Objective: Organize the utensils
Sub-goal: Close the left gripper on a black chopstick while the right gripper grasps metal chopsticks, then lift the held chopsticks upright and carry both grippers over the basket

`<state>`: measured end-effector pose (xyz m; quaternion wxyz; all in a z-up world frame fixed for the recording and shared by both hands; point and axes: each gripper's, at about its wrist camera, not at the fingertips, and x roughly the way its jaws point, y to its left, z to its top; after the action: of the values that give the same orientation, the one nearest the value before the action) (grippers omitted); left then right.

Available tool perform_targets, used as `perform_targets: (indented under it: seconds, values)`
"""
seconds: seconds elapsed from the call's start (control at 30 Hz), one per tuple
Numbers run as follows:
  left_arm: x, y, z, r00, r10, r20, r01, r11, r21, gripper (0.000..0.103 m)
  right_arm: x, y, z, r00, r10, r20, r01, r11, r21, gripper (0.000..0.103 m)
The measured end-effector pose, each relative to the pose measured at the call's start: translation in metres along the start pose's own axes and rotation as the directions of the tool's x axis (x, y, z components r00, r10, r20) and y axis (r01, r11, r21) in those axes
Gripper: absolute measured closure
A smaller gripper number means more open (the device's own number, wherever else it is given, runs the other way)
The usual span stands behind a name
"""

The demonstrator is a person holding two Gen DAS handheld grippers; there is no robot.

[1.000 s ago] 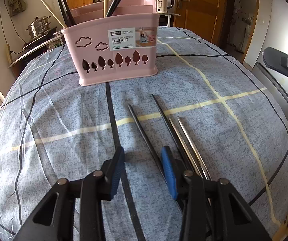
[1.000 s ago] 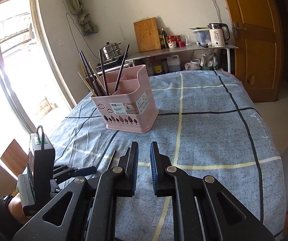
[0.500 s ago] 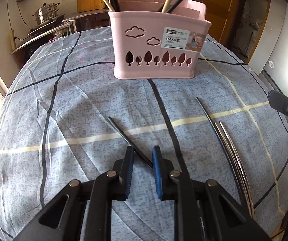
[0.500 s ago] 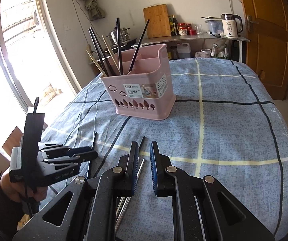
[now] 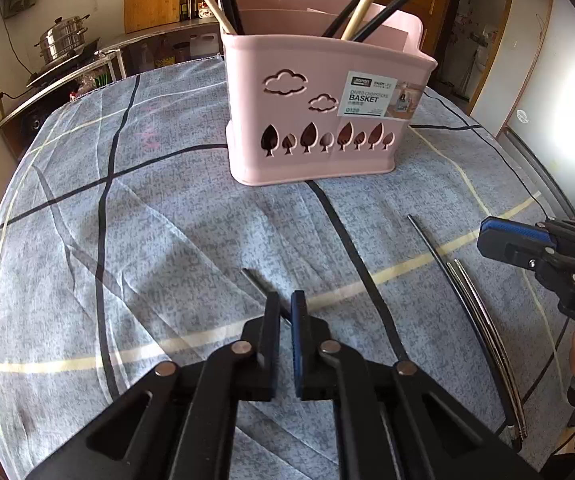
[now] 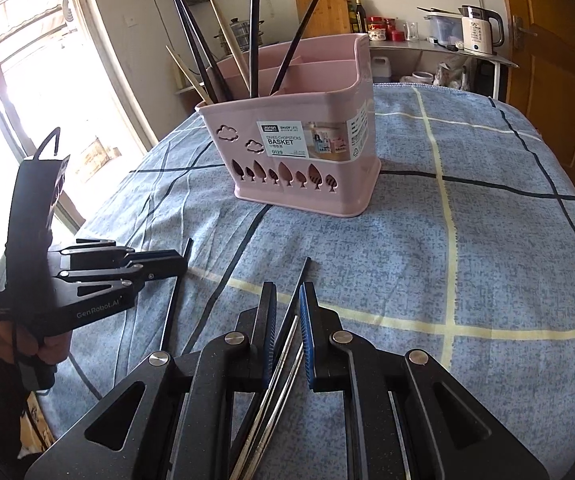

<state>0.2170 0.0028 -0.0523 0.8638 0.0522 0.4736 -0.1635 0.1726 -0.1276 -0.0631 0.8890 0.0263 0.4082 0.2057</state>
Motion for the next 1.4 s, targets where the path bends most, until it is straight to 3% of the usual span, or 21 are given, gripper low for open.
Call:
perform_targets:
  seconds: [0.13, 0.23, 0.3, 0.33, 0.37, 0.47, 0.6, 0.7, 0.77, 1.07, 1.4]
  values:
    - [0.005, 0.006, 0.008, 1.000, 0.012, -0.014, -0.013, 1.000, -0.013, 0.099, 0.014, 0.001, 0.004, 0.999, -0.017, -0.035, 0.017, 1.000, 0.000, 0.091]
    - [0.004, 0.013, 0.007, 0.999, -0.007, -0.043, 0.002, 0.994, -0.108, 0.096, 0.024, 0.003, 0.007, 0.997, -0.034, -0.066, 0.033, 0.999, -0.006, 0.091]
    - [0.003, 0.015, 0.002, 0.999, -0.003, -0.047, -0.005, 0.988, -0.158, 0.085, 0.030, 0.005, 0.009, 0.995, -0.046, -0.087, 0.045, 0.999, -0.017, 0.091]
    - [0.003, 0.016, -0.001, 0.998, -0.014, -0.053, 0.004, 0.982, -0.191, 0.072, 0.034, 0.006, 0.010, 0.994, -0.054, -0.097, 0.052, 0.998, -0.022, 0.091]
    - [0.002, 0.016, -0.004, 0.999, -0.026, -0.040, 0.017, 0.976, -0.215, 0.067, 0.037, 0.007, 0.010, 0.992, -0.062, -0.108, 0.059, 0.998, -0.028, 0.091]
    - [0.002, 0.010, -0.007, 0.999, 0.003, -0.034, -0.011, 0.970, -0.242, 0.065, 0.046, 0.008, 0.011, 0.987, -0.086, -0.139, 0.082, 0.996, -0.035, 0.091]
    - [0.007, -0.009, -0.006, 0.996, 0.086, -0.025, -0.089, 0.975, -0.201, 0.065, 0.049, 0.008, 0.013, 0.985, -0.101, -0.139, 0.098, 0.995, -0.030, 0.091]
    - [0.010, -0.019, -0.004, 0.992, 0.122, -0.020, -0.124, 0.978, -0.167, 0.080, 0.051, 0.009, 0.014, 0.984, -0.110, -0.137, 0.108, 0.994, -0.027, 0.096]
    - [0.010, -0.018, -0.003, 0.994, 0.110, -0.018, -0.112, 0.979, -0.169, 0.090, 0.052, 0.008, 0.014, 0.986, -0.097, -0.138, 0.096, 0.995, -0.013, 0.097]
    - [0.002, -0.007, 0.008, 0.998, 0.067, -0.001, -0.067, 0.982, -0.179, 0.095, 0.038, 0.016, 0.022, 0.995, -0.037, -0.090, 0.038, 0.999, 0.007, 0.098]
    - [-0.064, -0.011, 0.031, 0.987, 0.049, 0.154, -0.026, 0.989, -0.147, 0.097, -0.021, 0.032, 0.048, 0.997, 0.034, 0.074, -0.033, 0.999, -0.012, 0.098]
